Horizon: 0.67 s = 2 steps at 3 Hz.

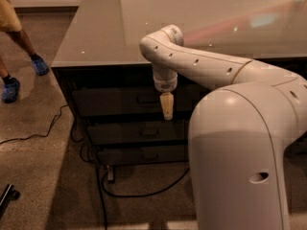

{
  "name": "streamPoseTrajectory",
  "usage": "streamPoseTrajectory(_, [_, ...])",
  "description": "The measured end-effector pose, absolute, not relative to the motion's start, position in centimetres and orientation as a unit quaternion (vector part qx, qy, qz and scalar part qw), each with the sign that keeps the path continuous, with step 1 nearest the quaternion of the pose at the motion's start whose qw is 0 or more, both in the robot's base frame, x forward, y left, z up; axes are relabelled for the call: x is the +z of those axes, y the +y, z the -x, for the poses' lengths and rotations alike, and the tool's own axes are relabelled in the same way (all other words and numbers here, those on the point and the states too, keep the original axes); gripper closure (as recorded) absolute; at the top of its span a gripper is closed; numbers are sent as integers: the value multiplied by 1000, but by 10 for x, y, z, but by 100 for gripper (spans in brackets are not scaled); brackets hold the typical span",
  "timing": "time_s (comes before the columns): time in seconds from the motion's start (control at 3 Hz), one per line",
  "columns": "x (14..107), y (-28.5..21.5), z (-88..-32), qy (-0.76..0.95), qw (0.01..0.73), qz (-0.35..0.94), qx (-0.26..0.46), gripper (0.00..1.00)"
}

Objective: Open top drawer

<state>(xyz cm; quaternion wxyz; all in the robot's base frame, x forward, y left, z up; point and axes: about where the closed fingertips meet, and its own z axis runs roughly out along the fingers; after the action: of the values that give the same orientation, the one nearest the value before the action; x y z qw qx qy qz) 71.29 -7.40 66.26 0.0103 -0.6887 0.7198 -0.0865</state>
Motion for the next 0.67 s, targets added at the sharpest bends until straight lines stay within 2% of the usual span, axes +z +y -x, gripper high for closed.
streamPoseTrajectory(0.67, [645,-80,-715,716,30,696,-36,0])
